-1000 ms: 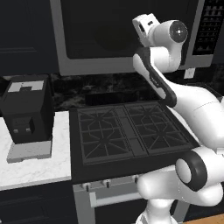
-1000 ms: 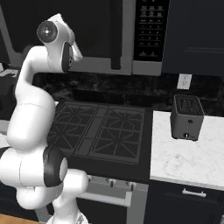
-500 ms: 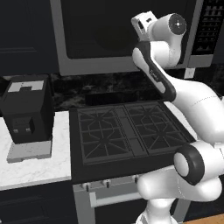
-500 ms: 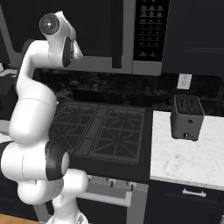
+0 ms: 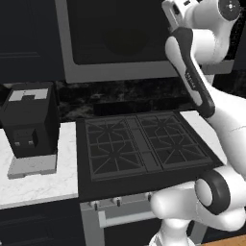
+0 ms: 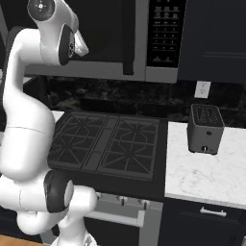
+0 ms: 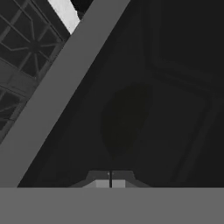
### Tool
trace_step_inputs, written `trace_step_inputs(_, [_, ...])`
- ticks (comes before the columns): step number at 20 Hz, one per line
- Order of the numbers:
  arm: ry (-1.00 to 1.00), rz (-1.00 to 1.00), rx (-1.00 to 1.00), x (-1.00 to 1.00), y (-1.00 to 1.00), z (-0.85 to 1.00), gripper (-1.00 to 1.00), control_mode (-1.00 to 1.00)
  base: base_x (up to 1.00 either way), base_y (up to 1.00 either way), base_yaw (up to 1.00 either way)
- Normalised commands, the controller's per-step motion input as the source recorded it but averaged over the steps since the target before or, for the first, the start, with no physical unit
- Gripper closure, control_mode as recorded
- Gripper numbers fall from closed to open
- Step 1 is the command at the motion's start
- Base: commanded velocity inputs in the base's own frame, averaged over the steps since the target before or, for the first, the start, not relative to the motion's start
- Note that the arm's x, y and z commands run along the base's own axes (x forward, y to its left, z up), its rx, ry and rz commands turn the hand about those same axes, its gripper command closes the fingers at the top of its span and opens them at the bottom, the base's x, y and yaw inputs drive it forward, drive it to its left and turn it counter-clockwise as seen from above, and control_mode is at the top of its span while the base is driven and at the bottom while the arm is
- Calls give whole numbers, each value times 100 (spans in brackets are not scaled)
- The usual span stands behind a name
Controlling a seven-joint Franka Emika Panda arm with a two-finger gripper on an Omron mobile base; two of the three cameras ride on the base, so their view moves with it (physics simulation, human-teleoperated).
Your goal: Open the microwave, place the bowl with waffle inside the microwave, then close the microwave door and turn it on.
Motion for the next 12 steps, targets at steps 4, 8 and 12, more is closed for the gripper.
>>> trace_step_inputs(4, [-21, 0, 14, -100, -71, -9, 100, -100, 0, 0, 0])
trace_step_inputs(8, [-3, 0, 27, -99, -99, 0, 100, -100, 0, 0, 0])
trace_step_inputs(12, [0, 0, 22, -46, -100, 0, 100, -100, 0, 0, 0])
